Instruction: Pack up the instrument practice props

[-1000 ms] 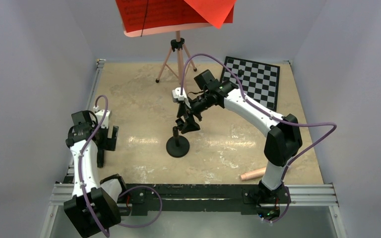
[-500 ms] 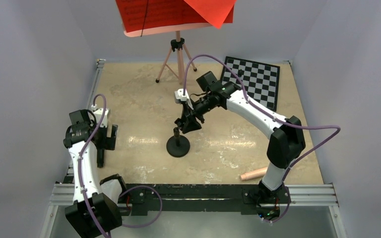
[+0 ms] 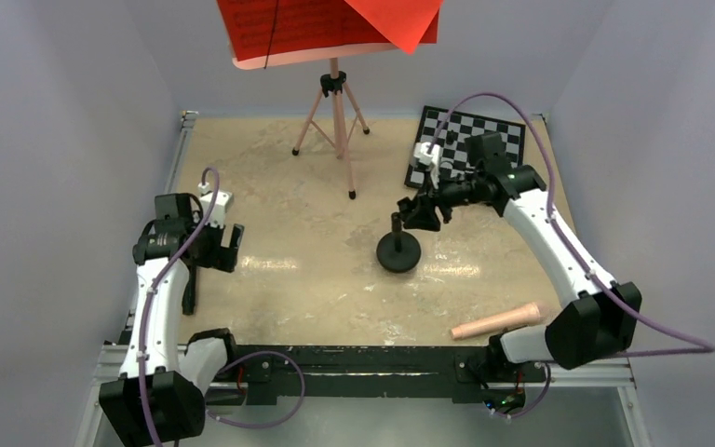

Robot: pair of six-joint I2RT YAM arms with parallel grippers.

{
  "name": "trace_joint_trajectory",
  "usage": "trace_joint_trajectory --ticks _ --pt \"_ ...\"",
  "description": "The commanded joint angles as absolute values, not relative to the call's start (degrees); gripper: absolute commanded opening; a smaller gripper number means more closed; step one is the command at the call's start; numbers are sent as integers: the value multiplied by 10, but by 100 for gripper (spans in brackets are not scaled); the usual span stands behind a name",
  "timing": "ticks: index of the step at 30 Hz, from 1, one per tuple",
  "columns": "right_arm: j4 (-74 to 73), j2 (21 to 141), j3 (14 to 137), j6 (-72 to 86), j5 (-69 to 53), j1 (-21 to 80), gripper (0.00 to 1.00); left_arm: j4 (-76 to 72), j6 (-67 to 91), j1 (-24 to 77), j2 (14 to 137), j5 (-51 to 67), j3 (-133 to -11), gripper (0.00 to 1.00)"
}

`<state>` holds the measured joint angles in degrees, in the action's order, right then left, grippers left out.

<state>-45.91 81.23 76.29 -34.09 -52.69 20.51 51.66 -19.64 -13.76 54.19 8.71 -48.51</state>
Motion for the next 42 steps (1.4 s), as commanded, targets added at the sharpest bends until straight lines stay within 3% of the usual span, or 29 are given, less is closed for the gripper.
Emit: trace_joint_trajectory --ticks 1,17,25,32,42 --pt "-443 742 726 -297 -519 129 34 499 -150 -88 556 92 -508 96" --pt "-365 616 624 -237 -449 -196 34 480 -170 -75 610 102 -507 95" --pt "-347 648 638 -212 -459 -352 34 472 -165 -71 619 106 -511 95" --pt "-295 675 626 -196 -432 -392 34 476 -166 -68 618 107 -514 95" --pt "-290 688 586 -175 -410 -400 56 480 -165 -66 619 126 -539 96"
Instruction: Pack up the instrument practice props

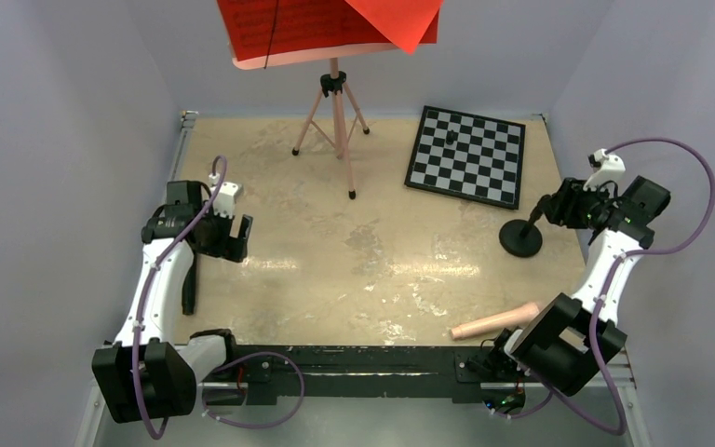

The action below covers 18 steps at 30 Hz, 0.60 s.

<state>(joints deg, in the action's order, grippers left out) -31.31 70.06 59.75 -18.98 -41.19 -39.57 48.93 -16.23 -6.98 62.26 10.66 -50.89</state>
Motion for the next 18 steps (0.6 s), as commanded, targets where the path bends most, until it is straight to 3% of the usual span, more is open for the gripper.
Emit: trace_joint_trajectory --ticks 1,5,7,13,18 --pt "-293 686 585 -175 -408 -400 58 479 -163 -66 619 128 -540 96" --pt "-329 676 589 -188 -407 -401 76 479 -162 -65 616 133 -544 96" --pt "-352 662 600 -192 -411 -401 97 478 -161 -66 611 139 -546 96" --pt "-436 609 672 -179 -437 -401 99 454 -123 -66 578 180 -564 98" --pt "-489 597 763 -148 -459 -396 99 455 -30 -57 585 245 -683 100"
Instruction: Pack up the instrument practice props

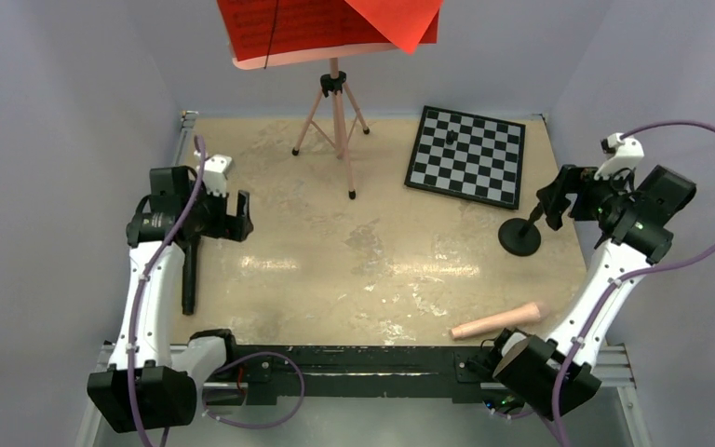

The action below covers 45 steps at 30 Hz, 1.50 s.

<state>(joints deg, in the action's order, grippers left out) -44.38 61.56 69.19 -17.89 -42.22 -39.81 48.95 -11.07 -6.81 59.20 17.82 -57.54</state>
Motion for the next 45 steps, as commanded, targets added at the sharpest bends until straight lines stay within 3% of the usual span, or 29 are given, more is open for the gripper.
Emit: trace_joint_trajectory --ticks 1,8,14,20,23,25,26,28,30,33,41,45 --pt "-494 595 779 -147 -470 -383 99 455 -18 -56 590 251 -712 100" --pt "-500 568 896 -157 -493 -152 94 426 -16 -56 630 252 -935 100" --pt "-441 660 1001 -117 -546 56 90 324 -6 -59 711 292 -1095 99" --pt "-281 790 1094 -56 -538 185 84 256 27 -74 825 345 -1249 80" --pt "-151 850 1112 -9 -524 221 81 213 59 -93 865 385 -1264 73" --pt "-80 878 1112 -11 -498 243 82 202 77 -99 878 373 -1256 60" --pt "-60 891 1115 -7 -484 250 82 198 80 -99 879 364 -1242 59" --pt "-54 918 1140 18 -478 255 82 182 89 -105 865 366 -1190 63" --pt "-92 934 1152 7 -485 254 80 163 102 -110 835 375 -1126 75" --pt "-108 898 1063 -42 -474 243 80 139 112 -120 781 379 -1016 84" --pt "-107 855 893 -35 -407 191 75 43 65 -120 690 422 -717 83" --pt "-81 877 849 -44 -363 191 75 -134 68 -101 718 470 -602 76"
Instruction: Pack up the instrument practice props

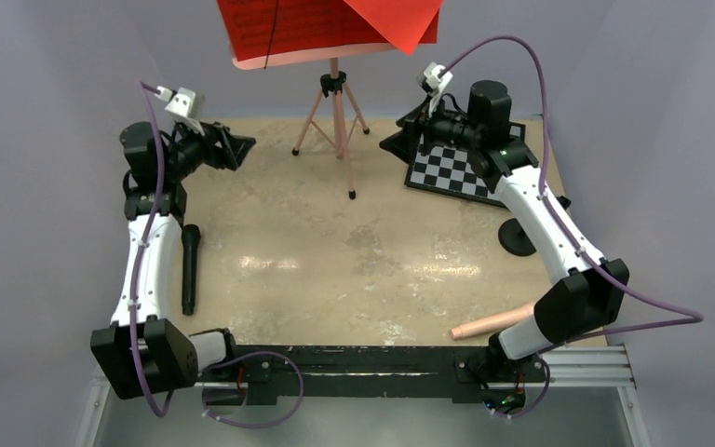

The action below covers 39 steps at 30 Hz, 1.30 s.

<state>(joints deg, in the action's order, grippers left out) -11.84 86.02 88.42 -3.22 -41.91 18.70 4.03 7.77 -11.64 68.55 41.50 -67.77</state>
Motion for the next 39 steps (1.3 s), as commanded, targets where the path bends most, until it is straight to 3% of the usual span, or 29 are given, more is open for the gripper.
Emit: trace_joint_trajectory --ticks 1,7,17,25,30,35,39 --pt "-72 889 842 -40 -360 190 74 -155 75 -92 741 466 -598 76" --pt "5 983 846 40 -337 196 71 -268 126 -35 891 436 -617 71" --pt "110 1173 1013 22 -309 237 75 -309 150 15 1119 364 -775 71" --pt "104 1239 1087 65 -268 266 75 -293 153 28 1076 336 -717 72" --pt "92 1246 1088 90 -265 274 59 -288 138 26 1041 334 -668 73" --pt "77 1246 1090 98 -274 274 17 -292 164 24 1035 316 -656 74" --pt "68 1238 1085 110 -277 274 4 -296 184 26 1035 314 -653 74"
